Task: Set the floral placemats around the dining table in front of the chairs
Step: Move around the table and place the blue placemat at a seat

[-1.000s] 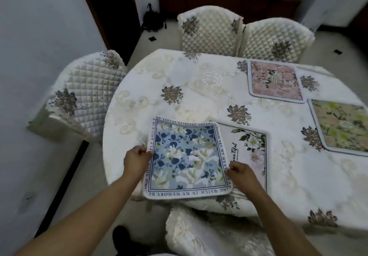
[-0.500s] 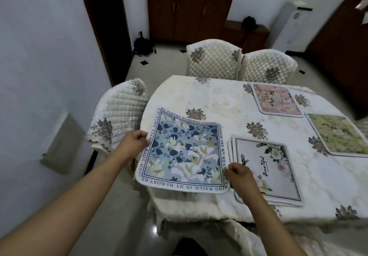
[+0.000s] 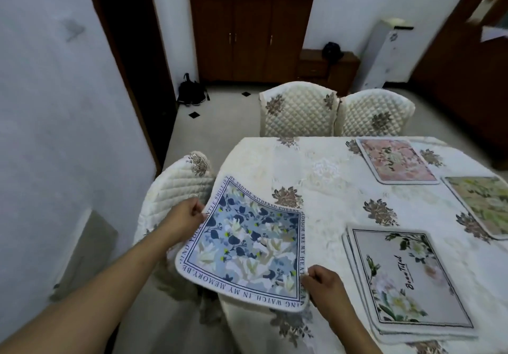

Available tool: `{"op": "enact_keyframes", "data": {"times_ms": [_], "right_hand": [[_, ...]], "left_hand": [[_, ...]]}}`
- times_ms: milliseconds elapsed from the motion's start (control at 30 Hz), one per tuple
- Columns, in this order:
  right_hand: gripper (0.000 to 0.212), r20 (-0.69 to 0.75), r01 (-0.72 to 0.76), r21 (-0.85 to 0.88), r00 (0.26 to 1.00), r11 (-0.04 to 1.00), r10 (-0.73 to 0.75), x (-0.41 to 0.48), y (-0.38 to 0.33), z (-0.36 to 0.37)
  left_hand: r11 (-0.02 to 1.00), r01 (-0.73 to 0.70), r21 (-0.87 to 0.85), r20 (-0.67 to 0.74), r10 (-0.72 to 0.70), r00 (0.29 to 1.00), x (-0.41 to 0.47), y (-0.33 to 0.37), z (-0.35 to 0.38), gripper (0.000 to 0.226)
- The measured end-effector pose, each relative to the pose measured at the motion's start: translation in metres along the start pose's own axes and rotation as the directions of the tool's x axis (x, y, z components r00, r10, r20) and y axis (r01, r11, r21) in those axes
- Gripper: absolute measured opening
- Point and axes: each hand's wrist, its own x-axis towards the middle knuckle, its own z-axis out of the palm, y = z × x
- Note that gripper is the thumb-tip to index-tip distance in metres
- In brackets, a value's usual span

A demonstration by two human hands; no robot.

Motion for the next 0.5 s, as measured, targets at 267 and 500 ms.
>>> {"op": "enact_keyframes", "data": {"times_ms": [267, 500], "right_hand": [[0.045, -0.287, -0.070, 0.180, 0.950, 0.981, 0.120, -0.003, -0.056, 0.100], [0.042, -0.489, -0.094, 0.267, 0.845, 0.959, 0.219, -0.022, -0.096, 0.149]], "left_hand": [[0.960, -0.280, 0.030, 0.159, 0.272, 0.949, 0.112, -0.030, -0.064, 0.013], [0.912, -0.407, -0.040, 0.300, 0.400, 0.866, 0.163, -0.007, -0.088, 0.011]]}}
